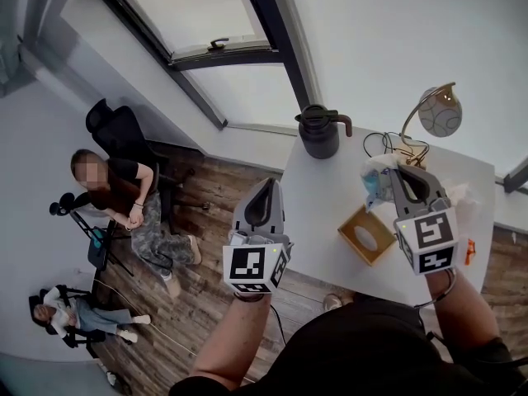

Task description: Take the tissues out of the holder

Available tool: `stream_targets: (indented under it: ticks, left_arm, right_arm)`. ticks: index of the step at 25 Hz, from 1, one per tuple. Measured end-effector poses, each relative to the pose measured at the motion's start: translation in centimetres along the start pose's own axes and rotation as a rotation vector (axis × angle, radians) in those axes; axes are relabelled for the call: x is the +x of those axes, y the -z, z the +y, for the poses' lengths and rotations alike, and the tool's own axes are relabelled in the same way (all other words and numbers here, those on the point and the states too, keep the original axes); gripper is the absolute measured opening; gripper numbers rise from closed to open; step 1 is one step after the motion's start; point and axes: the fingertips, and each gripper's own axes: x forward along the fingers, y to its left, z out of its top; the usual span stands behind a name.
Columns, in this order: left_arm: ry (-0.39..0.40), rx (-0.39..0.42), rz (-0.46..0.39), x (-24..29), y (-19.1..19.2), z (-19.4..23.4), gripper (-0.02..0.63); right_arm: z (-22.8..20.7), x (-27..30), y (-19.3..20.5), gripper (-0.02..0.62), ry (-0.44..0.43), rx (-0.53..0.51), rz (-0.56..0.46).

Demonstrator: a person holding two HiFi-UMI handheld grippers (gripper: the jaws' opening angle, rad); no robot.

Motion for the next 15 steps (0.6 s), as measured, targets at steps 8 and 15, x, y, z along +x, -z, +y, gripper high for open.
stream_targets:
  ticks: [8,15]
  left_arm:
    - [-0.022,0.011,-0.003,-0.41,-0.52,0.48,0.003]
    - [-0.023,0.009,0.0,-0.74,-0.52,0.06,0.003]
  right_arm:
    - [-0.08,0.29,-0.08,0.008,-0.008,-0.003,-0.009]
    - [-0.52,-0.33,0.13,0.008,-0.001,0.001,-0.01]
